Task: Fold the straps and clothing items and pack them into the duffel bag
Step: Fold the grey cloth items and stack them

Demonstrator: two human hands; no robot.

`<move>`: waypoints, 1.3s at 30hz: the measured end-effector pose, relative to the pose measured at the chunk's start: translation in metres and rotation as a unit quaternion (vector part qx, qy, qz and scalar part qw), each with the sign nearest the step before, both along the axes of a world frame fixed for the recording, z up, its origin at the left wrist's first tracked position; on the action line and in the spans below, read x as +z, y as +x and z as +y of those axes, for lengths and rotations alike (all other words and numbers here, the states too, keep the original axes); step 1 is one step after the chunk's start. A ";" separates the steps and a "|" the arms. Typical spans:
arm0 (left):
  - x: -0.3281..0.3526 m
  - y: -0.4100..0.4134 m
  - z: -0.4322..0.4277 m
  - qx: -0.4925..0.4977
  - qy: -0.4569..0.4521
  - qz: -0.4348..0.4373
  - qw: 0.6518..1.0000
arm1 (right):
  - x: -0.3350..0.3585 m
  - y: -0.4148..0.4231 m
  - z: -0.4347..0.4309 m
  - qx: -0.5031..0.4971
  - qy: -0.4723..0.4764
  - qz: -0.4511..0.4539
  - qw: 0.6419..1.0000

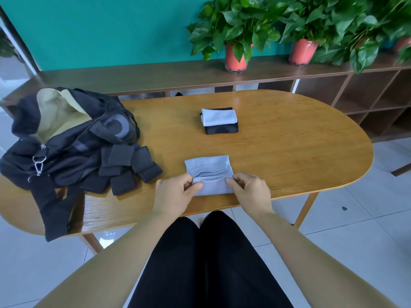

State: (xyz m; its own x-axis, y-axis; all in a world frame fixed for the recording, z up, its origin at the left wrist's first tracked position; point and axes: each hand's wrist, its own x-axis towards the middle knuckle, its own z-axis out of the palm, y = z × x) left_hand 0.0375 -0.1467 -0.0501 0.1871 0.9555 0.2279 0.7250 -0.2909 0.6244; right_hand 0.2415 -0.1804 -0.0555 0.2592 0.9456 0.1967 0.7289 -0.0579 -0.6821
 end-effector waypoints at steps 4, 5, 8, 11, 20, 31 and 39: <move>0.004 0.008 0.005 0.053 -0.012 0.062 0.997 | -0.002 -0.009 0.010 -0.043 -0.011 -0.039 0.998; 0.004 0.010 0.006 0.063 -0.014 0.082 0.995 | -0.003 -0.010 0.012 -0.048 -0.014 -0.052 0.997; 0.001 0.014 0.010 0.084 0.002 0.152 0.985 | -0.004 -0.011 0.017 -0.051 -0.027 -0.104 0.993; 0.002 0.016 0.013 0.094 0.009 0.189 0.978 | -0.002 -0.010 0.020 -0.045 -0.037 -0.141 0.988; -0.006 0.015 0.022 -0.160 0.233 0.269 0.921 | 0.002 -0.015 0.022 -0.054 -0.047 -0.187 0.980; -0.009 0.012 0.025 -0.197 0.202 0.330 0.900 | -0.006 -0.022 0.010 0.188 0.008 -0.338 0.922; -0.001 -0.006 0.006 -0.257 0.122 0.344 0.895 | -0.001 0.009 -0.001 0.263 -0.047 -0.338 0.902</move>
